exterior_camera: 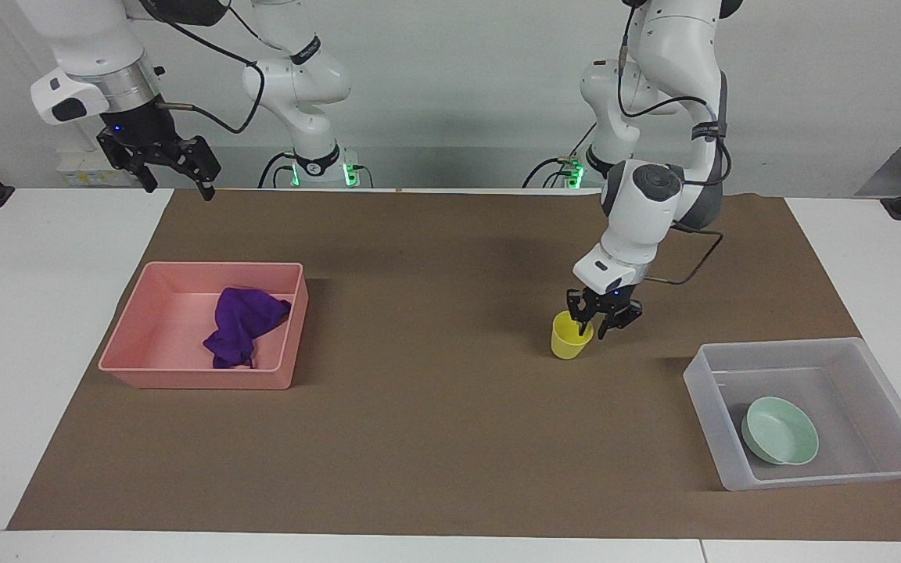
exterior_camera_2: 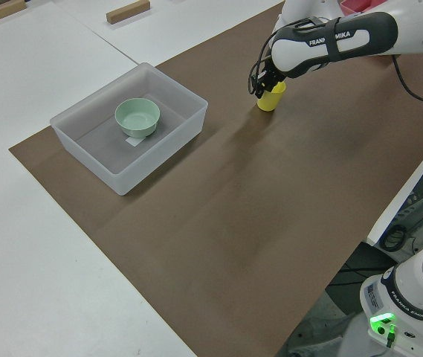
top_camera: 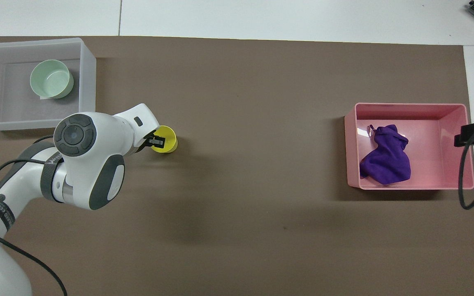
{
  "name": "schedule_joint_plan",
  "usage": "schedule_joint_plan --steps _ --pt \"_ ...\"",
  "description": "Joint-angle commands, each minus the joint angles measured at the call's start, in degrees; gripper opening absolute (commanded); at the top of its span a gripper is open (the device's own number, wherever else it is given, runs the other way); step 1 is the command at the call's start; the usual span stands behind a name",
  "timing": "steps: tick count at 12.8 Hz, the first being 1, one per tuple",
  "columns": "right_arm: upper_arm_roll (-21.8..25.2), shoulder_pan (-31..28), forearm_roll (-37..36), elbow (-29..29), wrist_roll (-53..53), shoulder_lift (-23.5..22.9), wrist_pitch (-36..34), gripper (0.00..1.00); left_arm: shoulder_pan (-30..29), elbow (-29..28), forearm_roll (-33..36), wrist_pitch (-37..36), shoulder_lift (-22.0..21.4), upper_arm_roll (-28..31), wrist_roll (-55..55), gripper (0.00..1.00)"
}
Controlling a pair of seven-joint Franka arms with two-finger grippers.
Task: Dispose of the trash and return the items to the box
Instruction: 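Carry the yellow cup with the left gripper into the clear box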
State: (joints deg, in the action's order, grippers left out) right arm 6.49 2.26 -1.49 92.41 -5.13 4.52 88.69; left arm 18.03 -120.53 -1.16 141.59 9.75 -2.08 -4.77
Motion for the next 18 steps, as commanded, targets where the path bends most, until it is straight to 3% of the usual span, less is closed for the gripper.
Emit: schedule_joint_plan --steps 1,3,7,14,18 --pt "-2.36 -2.43 0.52 1.11 1.44 0.84 0.43 1.00 0.69 -0.32 0.72 0.53 -1.13 0.76 -1.20 0.00" --pt "-2.71 -2.43 0.52 0.41 1.44 0.92 -1.23 1.00 -0.44 1.24 0.72 -2.09 -2.44 0.85 -0.94 0.00" --pt "-2.71 -2.35 0.61 -2.06 1.18 0.31 -3.53 1.00 -5.88 11.69 0.72 -13.78 -2.36 0.94 -0.59 0.00" --pt "-2.80 -1.38 0.70 1.37 0.56 1.63 -0.19 1.00 -19.85 23.40 0.45 -14.32 1.15 0.76 7.83 0.00" --pt "-2.80 -1.29 0.61 1.46 0.56 1.72 -0.01 1.00 -25.84 31.82 -0.16 -14.76 7.37 0.59 11.70 0.00"
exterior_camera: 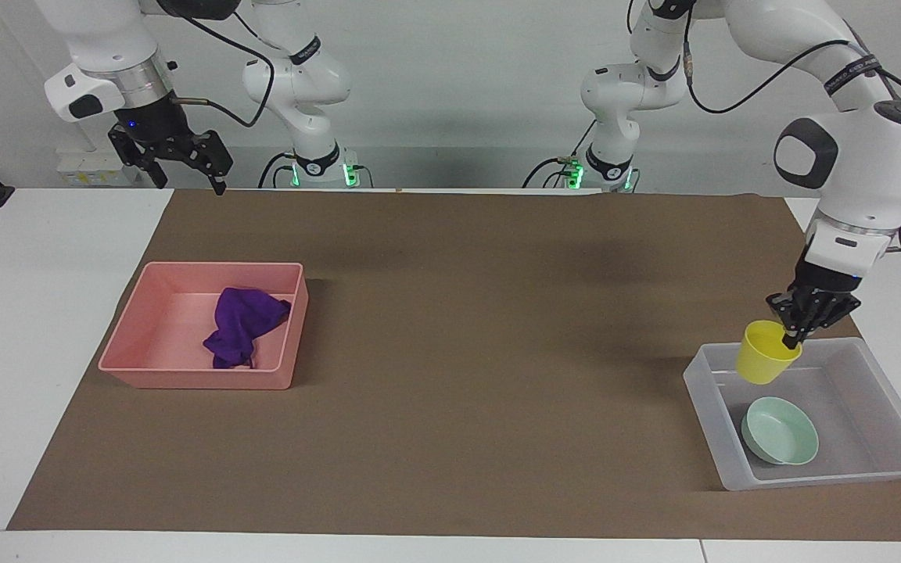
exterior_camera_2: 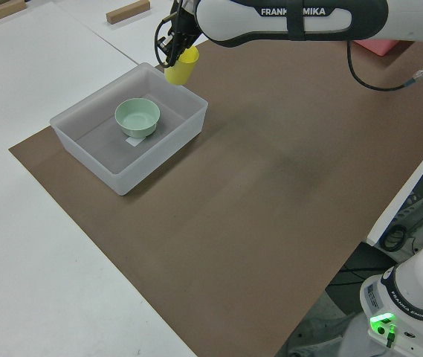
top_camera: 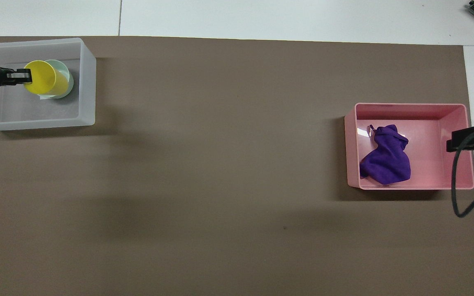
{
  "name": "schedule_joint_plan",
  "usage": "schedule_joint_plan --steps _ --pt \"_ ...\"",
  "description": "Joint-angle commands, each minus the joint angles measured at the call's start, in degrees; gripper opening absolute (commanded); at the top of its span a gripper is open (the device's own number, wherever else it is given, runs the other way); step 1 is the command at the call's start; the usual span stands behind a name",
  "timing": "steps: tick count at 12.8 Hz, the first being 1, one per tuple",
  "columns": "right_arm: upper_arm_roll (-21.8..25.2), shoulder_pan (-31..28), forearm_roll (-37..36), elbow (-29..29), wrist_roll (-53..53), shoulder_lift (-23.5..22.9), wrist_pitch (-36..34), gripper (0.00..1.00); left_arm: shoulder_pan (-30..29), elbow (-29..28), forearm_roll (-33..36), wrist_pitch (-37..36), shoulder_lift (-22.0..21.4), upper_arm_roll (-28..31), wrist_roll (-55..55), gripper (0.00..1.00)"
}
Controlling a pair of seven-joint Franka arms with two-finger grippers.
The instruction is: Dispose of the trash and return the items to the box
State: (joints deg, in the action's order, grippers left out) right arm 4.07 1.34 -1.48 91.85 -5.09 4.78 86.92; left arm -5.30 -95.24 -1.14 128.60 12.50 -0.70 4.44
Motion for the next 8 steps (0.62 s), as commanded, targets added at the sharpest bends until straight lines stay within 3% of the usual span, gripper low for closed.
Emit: schedule_joint_plan --steps 1,4,8 --pt "-0.38 -0.37 0.60 2.10 0.78 1.46 1.76 1.00 -3.74 9.00 -1.48 -1.77 6.64 -0.88 2.76 0.00" --pt "-0.38 -0.37 0.51 2.45 0.96 1.55 3.08 1.00 -5.41 14.20 -2.99 -2.12 11.48 -1.06 3.90 0.00" --pt "-0.38 -0.37 0.60 2.72 0.61 1.55 3.17 1.00 -5.34 14.47 -3.34 -0.37 15.97 -1.15 4.44 0.00"
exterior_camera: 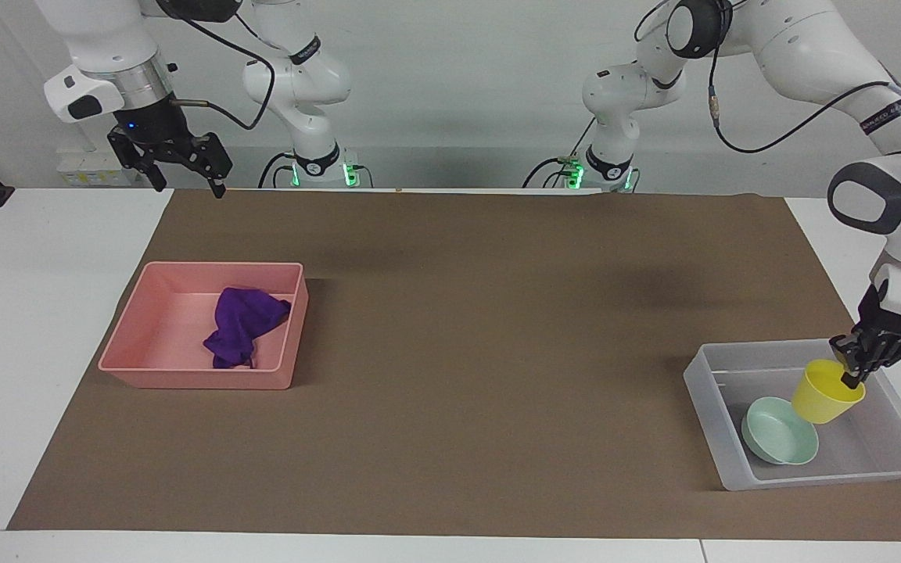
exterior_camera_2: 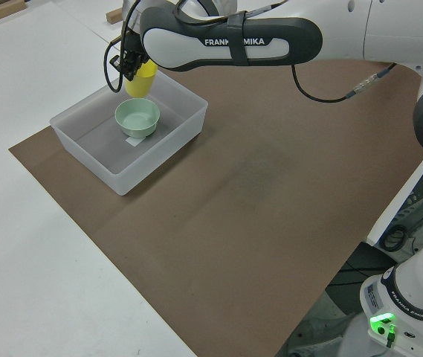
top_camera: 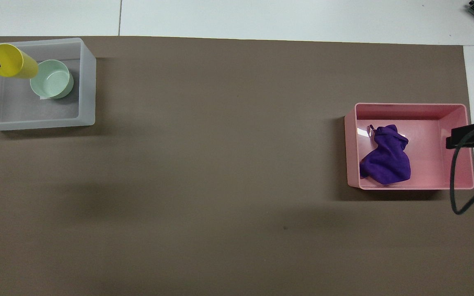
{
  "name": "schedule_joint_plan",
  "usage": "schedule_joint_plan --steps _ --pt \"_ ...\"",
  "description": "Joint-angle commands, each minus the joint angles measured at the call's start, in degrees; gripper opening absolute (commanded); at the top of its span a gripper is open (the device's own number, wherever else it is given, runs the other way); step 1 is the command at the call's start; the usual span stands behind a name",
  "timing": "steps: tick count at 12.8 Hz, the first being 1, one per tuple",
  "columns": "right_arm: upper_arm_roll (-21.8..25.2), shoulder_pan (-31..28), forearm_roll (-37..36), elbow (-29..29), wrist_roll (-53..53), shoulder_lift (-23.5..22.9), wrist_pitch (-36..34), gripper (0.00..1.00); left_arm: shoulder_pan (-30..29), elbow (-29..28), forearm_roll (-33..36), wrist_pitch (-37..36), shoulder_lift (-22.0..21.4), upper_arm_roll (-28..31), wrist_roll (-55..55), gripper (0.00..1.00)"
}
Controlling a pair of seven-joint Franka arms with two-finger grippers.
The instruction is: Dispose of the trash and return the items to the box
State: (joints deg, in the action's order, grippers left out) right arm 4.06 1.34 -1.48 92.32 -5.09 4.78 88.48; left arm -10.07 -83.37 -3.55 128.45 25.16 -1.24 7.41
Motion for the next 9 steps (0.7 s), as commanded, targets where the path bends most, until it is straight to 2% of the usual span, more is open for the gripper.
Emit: schedule_joint_plan --steps 1,4,8,9 --pt "-0.37 -0.46 0.60 3.13 0.43 2.07 1.78 1.00 -0.48 2.42 -0.93 -0.04 4.28 -0.60 2.86 0.00" --pt "-0.37 -0.46 0.60 4.01 0.43 2.51 2.31 1.00 -0.30 0.06 -0.93 2.68 5.51 -0.60 4.27 0.00" --pt "-0.28 -0.99 0.25 2.34 0.08 0.41 2.13 1.00 -0.04 -2.58 -1.11 5.93 5.60 -0.51 7.79 0.00" --pt "-0.28 -0.90 0.25 3.13 -0.53 0.67 2.65 1.00 0.13 -2.76 -1.19 5.68 5.60 -0.43 7.79 0.03"
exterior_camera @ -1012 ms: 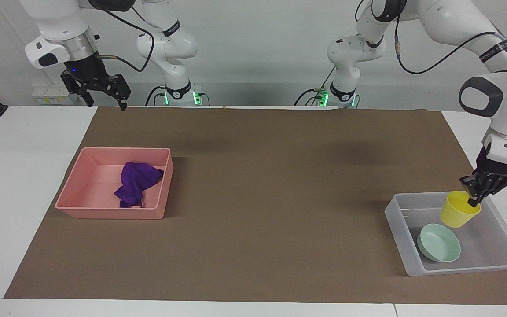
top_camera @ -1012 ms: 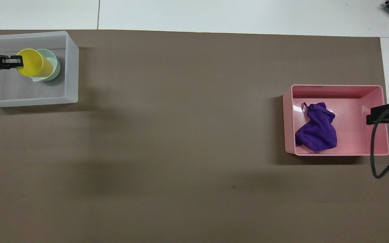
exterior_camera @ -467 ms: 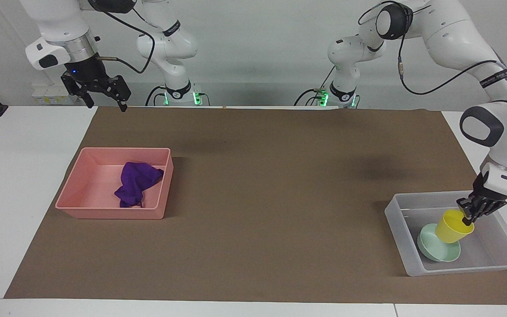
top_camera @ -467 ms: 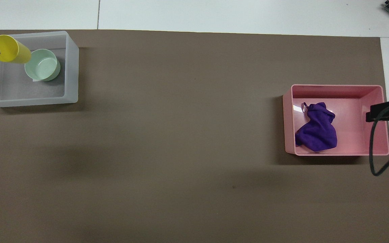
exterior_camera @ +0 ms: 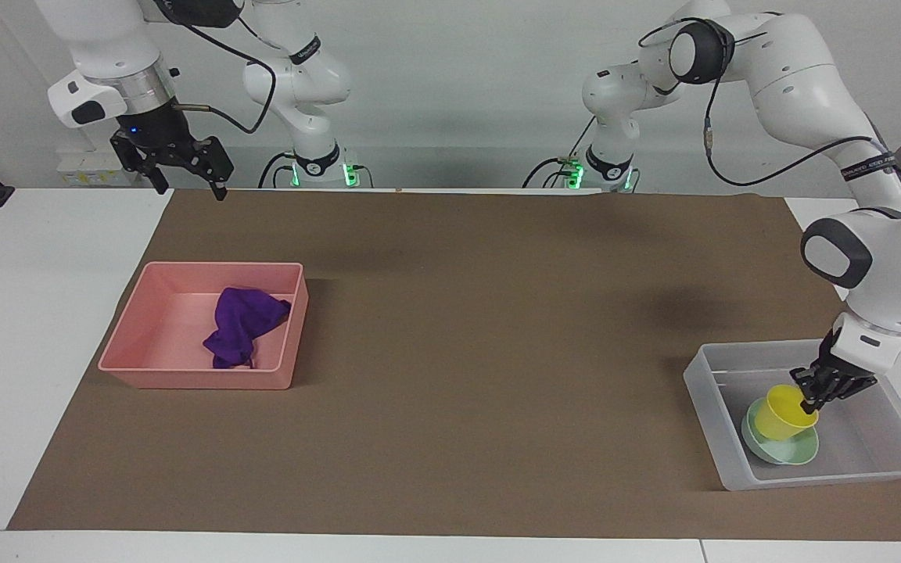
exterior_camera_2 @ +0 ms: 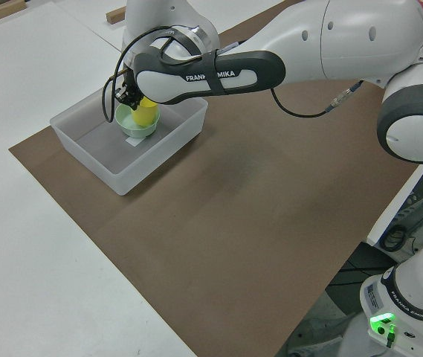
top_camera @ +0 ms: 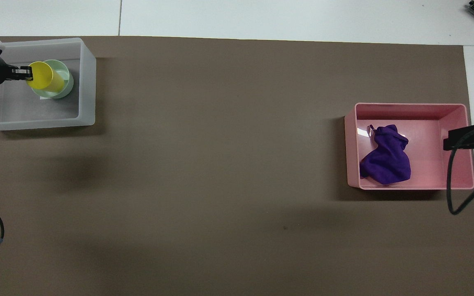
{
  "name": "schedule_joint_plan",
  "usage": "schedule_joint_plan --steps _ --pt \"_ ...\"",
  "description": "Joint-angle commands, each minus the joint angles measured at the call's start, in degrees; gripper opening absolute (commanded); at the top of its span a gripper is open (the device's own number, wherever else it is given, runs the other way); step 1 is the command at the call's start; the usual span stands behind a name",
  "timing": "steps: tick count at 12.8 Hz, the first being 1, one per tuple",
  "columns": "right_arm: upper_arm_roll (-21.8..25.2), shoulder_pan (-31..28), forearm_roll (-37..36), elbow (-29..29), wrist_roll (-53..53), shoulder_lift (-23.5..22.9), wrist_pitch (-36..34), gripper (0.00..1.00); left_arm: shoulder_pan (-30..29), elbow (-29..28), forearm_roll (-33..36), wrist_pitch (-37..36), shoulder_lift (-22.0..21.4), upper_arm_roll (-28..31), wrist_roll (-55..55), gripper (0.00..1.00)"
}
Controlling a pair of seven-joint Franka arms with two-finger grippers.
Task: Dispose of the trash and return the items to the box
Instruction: 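Release the yellow cup into the bowl and withdraw the left gripper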
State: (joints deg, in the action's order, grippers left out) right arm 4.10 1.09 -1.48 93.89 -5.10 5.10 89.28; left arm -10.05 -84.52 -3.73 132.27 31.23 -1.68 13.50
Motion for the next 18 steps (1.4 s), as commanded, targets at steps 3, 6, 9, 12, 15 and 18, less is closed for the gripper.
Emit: schedule_joint_plan --steps 3,6,9,12,15,18 --pt "-0.32 -0.65 0.51 2.35 -0.17 0.87 2.13 1.00 0.21 -1.34 -0.67 0.26 -0.90 0.01 8.09 0.85" --pt "-0.32 -0.65 0.52 2.09 -0.17 0.96 1.69 1.00 1.69 -1.78 -0.49 -0.17 -3.70 0.19 10.23 1.00" --pt "-0.32 -0.82 0.52 2.00 -0.17 1.05 1.60 1.00 2.66 -3.89 -0.41 -7.18 -10.73 0.19 10.50 1.00" --pt "-0.32 -0.21 0.43 2.00 -0.17 1.14 2.30 1.00 5.29 -10.11 -0.32 -12.13 -19.95 0.27 10.24 1.00" --pt "-0.41 -0.21 0.25 2.26 0.09 1.57 2.30 1.00 8.19 -21.00 -0.14 -12.13 -31.28 0.28 7.00 1.00" --pt "-0.41 -0.21 0.43 2.44 0.71 1.58 3.01 1.00 10.92 -24.47 0.56 -15.27 -36.59 0.19 3.48 1.00"
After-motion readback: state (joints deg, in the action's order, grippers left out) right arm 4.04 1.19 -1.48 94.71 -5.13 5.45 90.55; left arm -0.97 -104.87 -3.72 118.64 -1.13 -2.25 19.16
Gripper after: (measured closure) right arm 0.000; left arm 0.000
